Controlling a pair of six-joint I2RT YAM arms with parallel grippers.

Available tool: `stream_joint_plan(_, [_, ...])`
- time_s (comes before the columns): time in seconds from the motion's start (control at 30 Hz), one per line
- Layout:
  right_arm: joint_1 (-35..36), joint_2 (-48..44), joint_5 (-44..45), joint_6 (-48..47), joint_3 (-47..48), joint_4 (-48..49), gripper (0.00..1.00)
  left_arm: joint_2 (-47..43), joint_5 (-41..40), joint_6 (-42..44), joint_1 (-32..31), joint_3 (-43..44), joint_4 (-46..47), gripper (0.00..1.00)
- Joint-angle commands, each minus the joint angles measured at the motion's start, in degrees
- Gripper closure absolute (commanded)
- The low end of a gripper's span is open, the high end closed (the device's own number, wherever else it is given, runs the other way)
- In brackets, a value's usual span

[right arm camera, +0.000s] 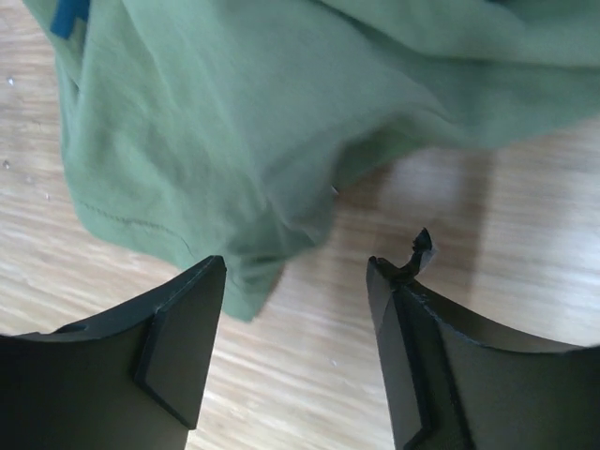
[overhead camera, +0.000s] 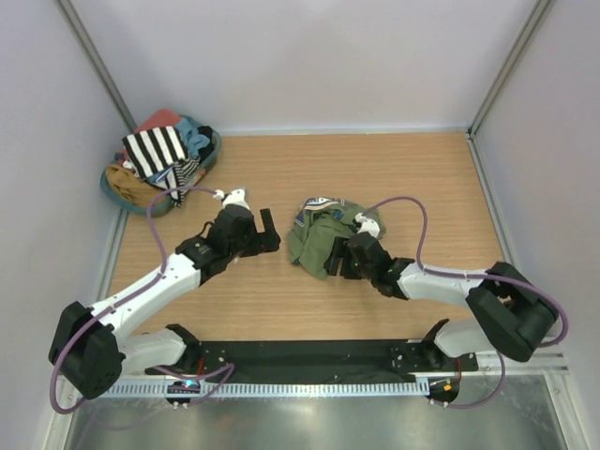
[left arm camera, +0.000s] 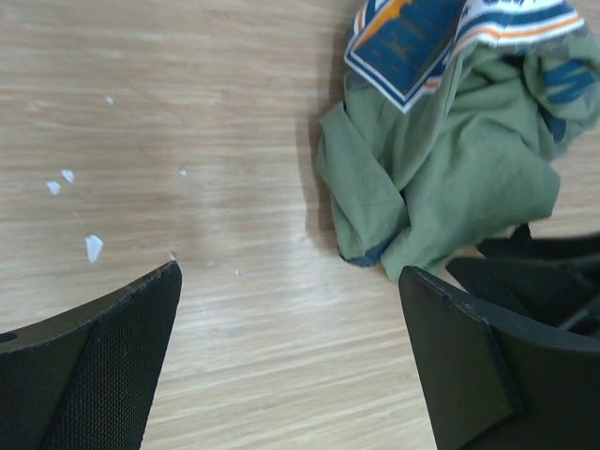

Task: Fold and stack the tank tops

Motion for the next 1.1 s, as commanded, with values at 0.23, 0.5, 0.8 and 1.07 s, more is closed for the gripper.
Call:
stream_joint_plan(0.23, [10.4,12.6,4.9,2.8,11.5,4.2,0.95,-6.2,4.3,-2.0,-0.1,-1.8,-0.9,0.01])
stream_joint_plan(0.5, [20.1,6.7,3.0,-0.5,15.2,7.3,0.50,-11.4,-1.4,-2.6,0.1,-1.1,-5.6,0.00])
stream_joint_plan(0.8, [17.1,-8.1,16.6,-4.0,15.7,-14.2,0.32,-6.2,4.5,-1.7,-3.6,0.2,-4.2,0.01])
stream_joint_plan(1.07, [3.9,-17.1,15.9,-3.6,9.3,-19.9,0.37,-0.1,2.1,-6.0,-8.2,-3.9,-2.2,0.02])
